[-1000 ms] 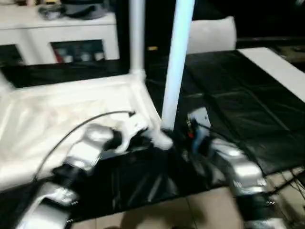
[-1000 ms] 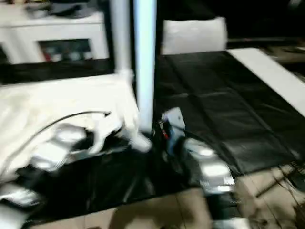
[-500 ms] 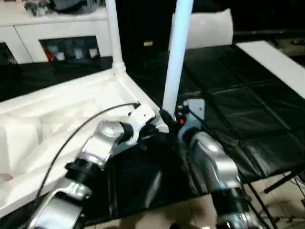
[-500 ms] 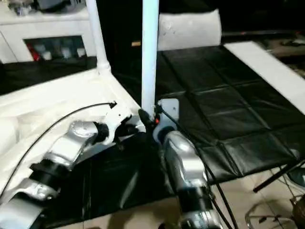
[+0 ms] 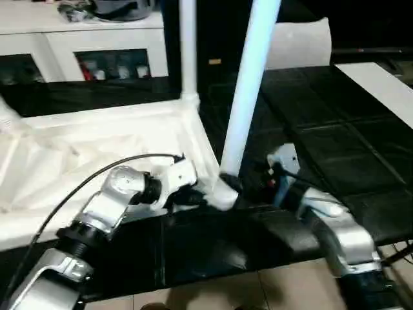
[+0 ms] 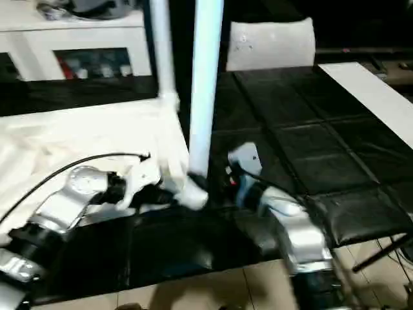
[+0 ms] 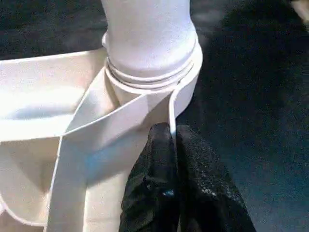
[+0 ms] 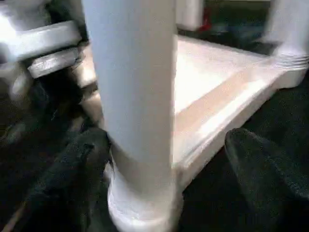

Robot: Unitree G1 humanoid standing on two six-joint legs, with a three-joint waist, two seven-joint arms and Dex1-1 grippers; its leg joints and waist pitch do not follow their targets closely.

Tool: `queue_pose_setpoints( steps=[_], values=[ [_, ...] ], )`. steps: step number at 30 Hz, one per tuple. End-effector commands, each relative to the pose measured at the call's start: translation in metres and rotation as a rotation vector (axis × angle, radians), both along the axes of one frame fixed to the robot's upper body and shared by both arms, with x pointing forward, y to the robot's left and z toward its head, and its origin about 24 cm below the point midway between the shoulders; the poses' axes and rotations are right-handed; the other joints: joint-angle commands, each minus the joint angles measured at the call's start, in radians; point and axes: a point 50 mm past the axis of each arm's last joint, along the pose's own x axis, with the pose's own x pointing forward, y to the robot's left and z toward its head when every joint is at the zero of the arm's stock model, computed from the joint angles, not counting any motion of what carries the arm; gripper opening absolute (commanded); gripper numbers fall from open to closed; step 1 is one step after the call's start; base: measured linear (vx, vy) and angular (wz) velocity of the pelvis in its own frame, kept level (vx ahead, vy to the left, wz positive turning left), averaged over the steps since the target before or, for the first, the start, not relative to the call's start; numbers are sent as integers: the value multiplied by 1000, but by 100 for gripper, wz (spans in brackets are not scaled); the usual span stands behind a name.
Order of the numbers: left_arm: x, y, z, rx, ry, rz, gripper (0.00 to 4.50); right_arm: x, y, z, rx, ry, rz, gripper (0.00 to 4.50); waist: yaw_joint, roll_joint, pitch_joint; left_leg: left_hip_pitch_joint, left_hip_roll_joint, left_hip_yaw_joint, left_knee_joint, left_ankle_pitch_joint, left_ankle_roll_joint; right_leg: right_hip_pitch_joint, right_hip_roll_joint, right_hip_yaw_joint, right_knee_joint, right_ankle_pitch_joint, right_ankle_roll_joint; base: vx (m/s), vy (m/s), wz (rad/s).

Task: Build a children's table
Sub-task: Rotate leg to tighten

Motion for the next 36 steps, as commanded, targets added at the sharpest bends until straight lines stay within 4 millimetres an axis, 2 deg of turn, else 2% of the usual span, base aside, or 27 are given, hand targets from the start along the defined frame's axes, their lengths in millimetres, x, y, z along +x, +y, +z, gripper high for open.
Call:
queue_pose_setpoints(
  steps=[1, 3, 4, 7, 8, 10, 14, 17, 19, 22, 24, 28, 31, 36],
  values=[
    [-5, -2, 4, 27, 5, -120, 0, -5, 3, 7, 19, 19, 119, 409, 0, -3, -59, -6, 23, 2, -75, -198, 56, 59, -66, 66, -93, -436, -57, 0, 0, 0],
    [-7, -1, 6, 37, 16, -178, 0, -11, 3, 7, -23, 54, 246, 409, -1, -10, -59, -6, 21, 2, -74, -192, 61, 59, -65, 63, -93, -437, -62, 0, 0, 0],
    [-7, -1, 6, 43, 20, -199, 0, -12, 3, 6, -38, 66, 286, 409, 2, -8, -61, -5, 23, 2, -73, -182, 63, 57, -66, 64, -92, -428, -67, 0, 0, 0],
    [-8, -3, 8, 52, 24, -245, 0, -12, 5, 3, -71, 85, 356, 409, 9, -9, -65, -7, 28, 2, -72, -149, 63, 57, -66, 66, -81, -375, -93, 0, 0, 0],
    [-8, -5, 8, 53, 22, -262, 0, -11, 6, 1, -78, 85, 366, 393, 11, -12, -66, -9, 28, 3, -72, -137, 62, 58, -65, 66, -77, -351, -105, 0, 0, 0],
    [-8, -6, 9, 54, 20, -276, 0, -10, 7, 1, -83, 87, 375, 383, 16, -9, -66, -5, 30, 5, -71, -135, 58, 53, -66, 69, -74, -336, -117, 0, 0, 0],
    [-12, -11, 9, 50, 30, -327, 0, -6, 9, -1, -88, 96, 402, 337, 25, -9, -68, -5, 32, 6, -71, -123, 51, 56, -67, 72, -67, -296, -137, 0, 0, 0],
    [-16, -16, 10, 43, 37, -372, 0, -3, 14, 0, -79, 106, 438, 320, 28, -15, -68, -7, 30, 7, -71, -127, 51, 58, -67, 71, -65, -297, -139, 0, 0, 0],
    [-16, -18, 9, 46, 37, -384, 0, -3, 16, 0, -73, 111, 457, 298, 32, -11, -67, -5, 31, 8, -71, -129, 51, 56, -68, 73, -69, -320, -130, 0, 0, 0],
    [-17, -18, 9, 46, 37, -388, 0, -3, 18, -1, -69, 114, 475, 274, 40, -12, -67, -3, 32, 9, -71, -134, 47, 54, -68, 74, -69, -326, -124, 0, 0, 0],
    [-17, -20, 9, 44, 35, -393, 0, -3, 21, -1, -62, 112, 489, 258, 40, -15, -67, -4, 31, 9, -72, -135, 46, 55, -67, 74, -68, -332, -119, 0, 0, 0],
    [-17, -20, 9, 45, 36, -394, 0, -3, 23, -2, -58, 112, 497, 223, 40, -16, -67, -3, 31, 10, -72, -134, 43, 53, -67, 76, -69, -345, -110, 0, 0, 0],
    [-18, -20, 8, 45, 37, -395, 0, -5, 26, -3, -44, 122, 510, 202, 40, -15, -68, -3, 30, 12, -72, -133, 43, 52, -65, 79, -68, -330, -116, 0, 0, 0],
    [-18, -19, 7, 45, 40, -382, 0, -12, 29, -6, -24, 151, 532, 195, 40, -14, -67, -4, 30, 12, -72, -135, 42, 54, -65, 80, -67, -324, -118, 0, 0, 0]
  ],
)
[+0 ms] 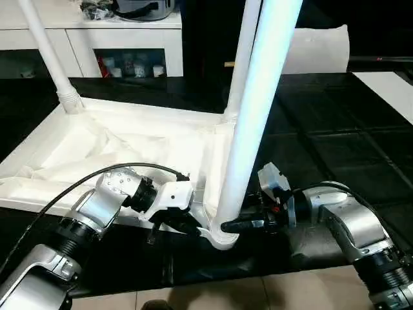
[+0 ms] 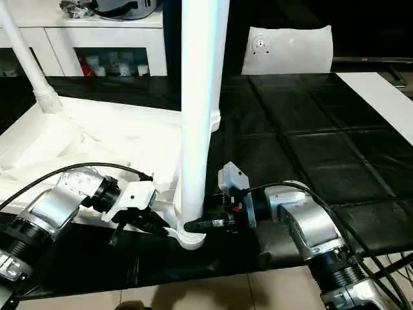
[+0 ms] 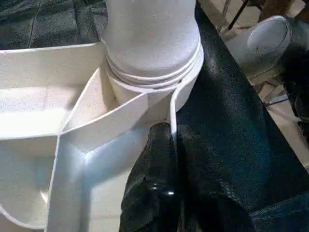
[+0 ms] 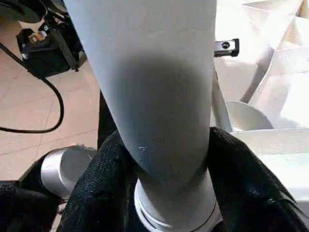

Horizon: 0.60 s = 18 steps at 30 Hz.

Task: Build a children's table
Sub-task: Rotate leg to tighten

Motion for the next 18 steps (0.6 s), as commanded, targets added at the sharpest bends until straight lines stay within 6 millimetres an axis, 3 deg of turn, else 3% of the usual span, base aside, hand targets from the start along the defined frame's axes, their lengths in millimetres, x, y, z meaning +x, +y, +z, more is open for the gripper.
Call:
queue_pose_setpoints(
  steps=[1, 6, 8, 9, 12, 14, 15, 16, 17, 18],
  values=[
    [-4, -11, 3, -1, -13, -82, 0, -6, 7, 2, 33, 19, 49, 194, -10, -6, -66, -4, 30, -1, -72, -134, 41, 57, -65, 65, -70, -323, -122, 0, 0, 0],
    [0, -11, 3, -23, -18, 17, 0, -11, 12, -1, 59, 39, -14, 194, -11, -1, -65, -3, 31, -1, -74, -142, 34, 55, -65, 65, -72, -325, -119, 0, 0, 0],
    [7, -14, 2, -47, -22, 149, 0, -12, 19, -7, 56, 26, -129, 194, -15, -3, -59, -4, 28, -2, -77, -166, 21, 56, -64, 64, -78, -365, -105, 0, 0, 0],
    [11, -18, 3, -83, -14, 234, 0, -9, 27, -11, 46, 17, -227, 194, -14, 2, -58, -1, 25, -3, -77, -183, 16, 55, -65, 62, -82, -400, -96, 0, 0, 0],
    [20, -32, 3, -142, -19, 404, 0, 2, 47, -19, 53, 49, -478, 193, -35, -3, -52, 6, 11, -4, -74, -227, -15, 46, -62, 48, -107, -567, -31, 0, 0, 0],
    [23, -36, 2, -156, -21, 461, 0, 4, 53, -19, 66, 69, -531, 193, -59, 0, -54, -5, 6, -12, -74, -242, -14, 57, -62, 35, -120, -614, 19, 0, 0, 0],
    [24, -38, 2, -163, -22, 494, 0, 5, 56, -19, 72, 80, -549, 193, -65, 2, -55, -5, 8, -14, -75, -247, -10, 55, -61, 34, -121, -604, 21, 0, 0, 0],
    [32, -49, 3, -190, -36, 626, 0, 12, 68, -21, 74, 113, -681, 193, -75, 1, -54, -5, 10, -15, -77, -255, -3, 54, -60, 33, -121, -587, 16, 0, 0, 0],
    [36, -54, 4, -202, -44, 678, 0, 15, 73, -22, 66, 129, -743, 193, -87, 2, -55, 1, 9, -15, -74, -271, -7, 46, -60, 29, -125, -581, 0, 0, 0, 0],
    [39, -58, 6, -209, -51, 726, 0, 19, 76, -23, 58, 139, -804, 193, -93, 1, -54, 0, 9, -16, -75, -279, -7, 49, -59, 28, -126, -584, -2, 0, 0, 0]
  ],
)
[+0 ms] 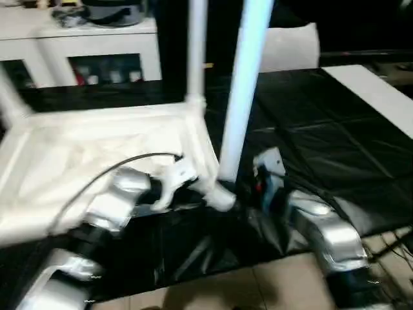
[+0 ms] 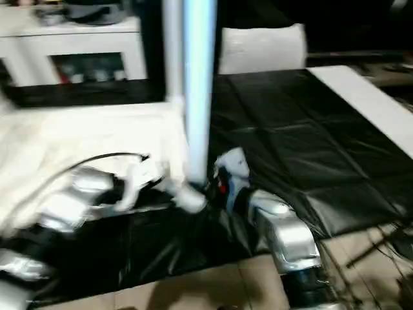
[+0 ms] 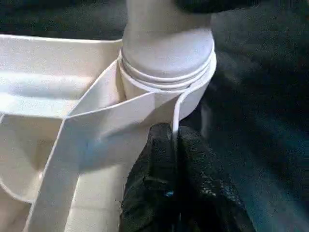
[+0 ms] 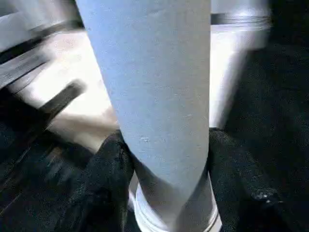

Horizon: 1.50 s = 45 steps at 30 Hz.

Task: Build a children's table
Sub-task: Rotate leg to tighten

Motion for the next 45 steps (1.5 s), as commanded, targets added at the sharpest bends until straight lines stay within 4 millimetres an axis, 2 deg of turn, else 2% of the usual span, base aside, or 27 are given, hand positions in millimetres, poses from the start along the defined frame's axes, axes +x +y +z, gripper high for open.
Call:
queue_pose_setpoints(
  steps=[1, 2, 3, 4, 5, 6, 7, 8, 10, 11, 12, 14, 16, 17, 19, 20, 21, 23, 25, 26, 27, 28, 30, 33, 38, 41, 45],
  values=[
    [9, -32, 18, -87, -74, 62, 0, -8, 43, -9, 42, 102, 77, 193, -1, 0, -51, -6, 10, -15, -77, -285, -4, 45, -59, 27, -107, -584, -6, 0, 0, 0],
    [14, -38, 21, -102, -87, 135, 0, -2, 47, -9, 37, 128, -10, 193, -11, 0, -54, -11, 10, -16, -78, -280, 4, 48, -60, 30, -107, -561, -6, 0, 0, 0],
    [18, -42, 24, -117, -97, 189, 0, 2, 49, -8, 32, 137, -64, 193, -14, 0, -54, -7, 10, -15, -78, -275, 10, 46, -61, 32, -107, -543, -16, 0, 0, 0],
    [19, -44, 26, -122, -102, 211, 0, 4, 50, -8, 29, 133, -85, 193, -18, 3, -54, -10, 10, -14, -78, -272, 12, 46, -60, 36, -104, -528, -22, 0, 0, 0],
    [21, -47, 28, -128, -112, 240, 0, 7, 51, -5, 24, 112, -117, 193, -18, 0, -57, -12, 10, -14, -78, -251, 16, 48, -60, 40, -100, -495, -33, 0, 0, 0],
    [21, -48, 28, -127, -113, 248, 0, 8, 52, -4, 23, 108, -129, 228, -16, 0, -59, -13, 11, -12, -79, -227, 24, 48, -61, 46, -94, -449, -48, 0, 0, 0],
    [21, -48, 28, -125, -114, 236, 0, 10, 51, -2, 37, 95, -143, 249, -16, 0, -59, -13, 11, -12, -79, -227, 24, 48, -61, 46, -94, -449, -48, 0, 0, 0],
    [20, -49, 28, -123, -116, 222, 0, 12, 50, 0, 55, 81, -161, 263, -12, -1, -62, -15, 11, -8, -77, -188, 37, 48, -59, 55, -83, -378, -71, 0, 0, 0],
    [17, -48, 26, -100, -112, 186, 0, 13, 47, 3, 66, 60, -170, 265, -9, -3, -65, -14, 13, -4, -75, -152, 49, 47, -57, 60, -72, -321, -99, 0, 0, 0],
    [16, -46, 25, -94, -114, 169, 0, 13, 45, 4, 56, 39, -159, 281, -7, 0, -65, -14, 13, -3, -75, -142, 52, 48, -58, 61, -70, -306, -108, 51, -33, 3],
    [14, -45, 24, -89, -115, 153, 0, 13, 43, 6, 46, 17, -147, 296, -5, 0, -71, -19, 13, -3, -73, -98, 58, 56, -57, 63, -59, -242, -125, 0, 0, 0],
    [11, -38, 23, -79, -117, 100, 0, 11, 33, 11, -3, -78, -100, 309, -1, 3, -71, -23, 14, -2, -72, -46, 75, 60, -56, 64, -48, -146, -154, 0, 0, 0],
    [9, -35, 22, -75, -118, 71, 0, 9, 26, 13, -22, -101, -81, 327, 1, 2, -74, -21, 17, -2, -69, -24, 83, 62, -55, 66, -40, -98, -173, 0, 0, 0],
    [7, -32, 22, -70, -121, 49, 0, 8, 22, 14, -29, -109, -72, 350, 0, 1, -75, -23, 15, -1, -67, -15, 89, 62, -53, 67, -37, -75, -179, 0, 0, 0],
    [4, -24, 21, -57, -119, -18, 0, 4, 6, 18, -28, -140, -37, 355, 1, 4, -76, -22, 17, -1, -65, 4, 105, 60, -53, 67, -31, -35, -198, 0, 0, 0],
    [3, -21, 20, -49, -117, -40, 0, 2, 0, 19, -36, -148, -16, 361, 4, 1, -76, -24, 18, 1, -63, 6, 122, 58, -53, 68, -28, -19, -210, 0, 0, 0],
    [2, -19, 20, -44, -113, -59, 0, 1, -3, 19, -43, -154, 4, 373, 7, 0, -70, -24, 18, 4, -64, -25, 122, 56, -54, 68, -36, -62, -205, 0, 0, 0],
    [-1, -15, 20, -37, -112, -115, 0, -3, -11, 21, -60, -169, 52, 399, 11, 1, -68, -22, 19, 5, -66, -64, 110, 55, -57, 68, -43, -131, -192, 0, 0, 0],
    [-5, -10, 21, -26, -113, -195, 0, -8, -21, 22, -88, -182, 134, 406, 20, 0, -62, -16, 20, 5, -70, -127, 80, 49, -56, 67, -60, -259, -149, 0, 0, 0],
    [-7, -6, 20, -18, -105, -243, 0, -11, -26, 23, -107, -188, 187, 416, 25, 2, -61, -14, 22, 4, -71, -141, 72, 48, -57, 68, -62, -292, -130, 0, 0, 0],
    [-9, -4, 20, -13, -99, -271, 0, -13, -28, 23, -119, -190, 218, 437, 27, 2, -60, -13, 24, 4, -72, -145, 68, 47, -57, 69, -62, -296, -128, 0, 0, 0],
    [-10, -2, 20, -3, -93, -297, 0, -15, -30, 24, -122, -184, 258, 437, 32, 3, -59, -9, 25, 6, -72, -156, 61, 42, -57, 70, -64, -308, -124, 0, 0, 0],
    [-14, 3, 20, 26, -81, -366, 0, -21, -35, 26, -128, -167, 359, 441, 42, -2, -59, -12, 23, 4, -73, -171, 61, 46, -59, 68, -64, -334, -114, 0, 0, 0],
    [-17, 10, 21, 64, -63, -459, 0, -29, -41, 27, -156, -150, 504, 441, 45, -4, -57, -12, 25, 3, -74, -176, 59, 44, -59, 68, -67, -360, -101, 0, 0, 0],
    [-22, 13, 26, 68, -28, -575, 0, -32, -47, 27, -167, -126, 634, 441, 52, -7, -60, -16, 25, 3, -71, -159, 58, 44, -62, 68, -62, -361, -110, 0, 0, 0],
    [-27, 14, 28, 76, 0, -675, 0, -33, -49, 28, -150, -111, 739, 417, 58, -9, -62, -15, 26, 3, -70, -146, 63, 44, -62, 68, -58, -340, -120, 0, 0, 0],
    [-28, 14, 29, 77, 17, -719, 0, -32, -49, 28, -153, -101, 792, 377, 66, -7, -63, -12, 29, 4, -69, -139, 61, 42, -61, 69, -53, -313, -140, 0, 0, 0]
  ],
)
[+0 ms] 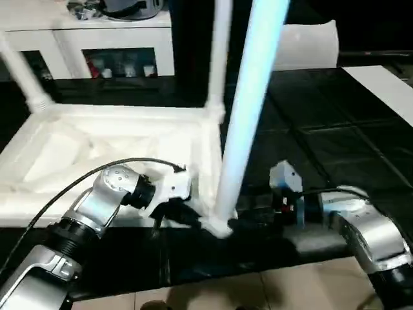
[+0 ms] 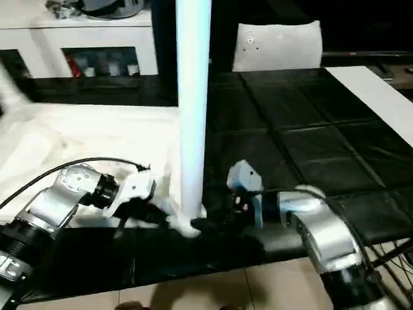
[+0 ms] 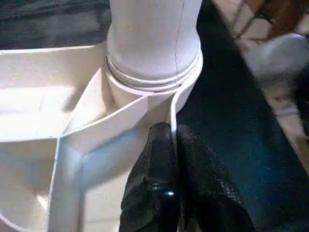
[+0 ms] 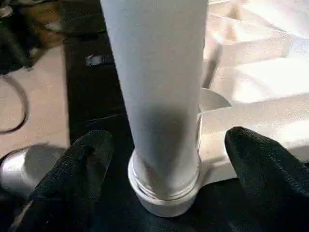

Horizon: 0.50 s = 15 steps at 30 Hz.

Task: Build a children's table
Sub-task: Rotate leg to tighten

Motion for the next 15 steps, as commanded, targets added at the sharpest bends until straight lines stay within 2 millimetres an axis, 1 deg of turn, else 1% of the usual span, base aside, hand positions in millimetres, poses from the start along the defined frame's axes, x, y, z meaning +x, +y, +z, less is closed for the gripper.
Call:
queue_pose_setpoints(
  steps=[1, 2, 3, 4, 6, 7, 9, 10, 13, 14, 15],
  values=[
    [-4, -17, 12, -20, -15, -161, 0, 2, 2, 1, 2, 7, 54, 374, -8, -8, -63, 3, 30, 1, -74, -139, 54, 58, -61, 62, -68, -314, -147, 0, 0, 0],
    [-5, -18, 13, -21, -11, -174, 0, 2, 3, 1, 4, 11, 63, 372, -6, -7, -64, 1, 29, 0, -74, -140, 51, 61, -62, 61, -68, -319, -148, 0, 0, 0],
    [-6, -19, 13, -23, -9, -180, 0, 2, 3, 1, 6, 14, 70, 365, -5, -7, -65, 3, 29, 0, -74, -140, 49, 60, -63, 61, -68, -320, -148, 0, 0, 0],
    [-7, -21, 13, -28, -4, -190, 0, 3, 5, 1, 11, 19, 85, 352, -4, -8, -64, 3, 30, 0, -74, -139, 48, 60, -63, 62, -67, -320, -147, 0, 0, 0],
    [-7, -22, 12, -30, -4, -195, 0, 2, 7, 0, 16, 31, 102, 333, -1, -8, -65, 2, 31, 0, -74, -139, 46, 61, -64, 62, -66, -315, -147, 0, 0, 0],
    [-8, -23, 12, -30, -5, -198, 0, 2, 7, 0, 19, 35, 111, 328, 0, -11, -65, 2, 30, 1, -73, -139, 46, 60, -63, 62, -67, -315, -147, 0, 0, 0],
    [-8, -24, 11, -28, -10, -206, 0, 0, 11, -1, 30, 55, 139, 307, 3, -10, -65, 1, 31, 0, -74, -136, 45, 62, -64, 62, -66, -315, -143, 0, 0, 0],
    [-9, -25, 10, -28, -5, -210, 0, -1, 13, -2, 34, 69, 157, 295, 4, -12, -66, 0, 30, 0, -73, -135, 46, 62, -62, 61, -65, -315, -142, 0, 0, 0],
    [-8, -25, 10, -26, -6, -213, 0, -1, 15, -4, 42, 84, 175, 275, 7, -11, -66, 2, 30, 0, -74, -136, 43, 61, -63, 62, -67, -325, -138, 0, 0, 0],
    [-8, -25, 10, -27, -5, -212, 0, -2, 16, -5, 46, 93, 180, 275, 8, -11, -66, 2, 30, 0, -74, -136, 42, 61, -63, 61, -67, -325, -137, 0, 0, 0],
    [-8, -25, 10, -27, -5, -212, 0, -2, 16, -5, 47, 95, 182, 259, 8, -11, -66, 1, 30, 0, -74, -137, 42, 61, -63, 61, -67, -326, -137, 0, 0, 0]
  ],
)
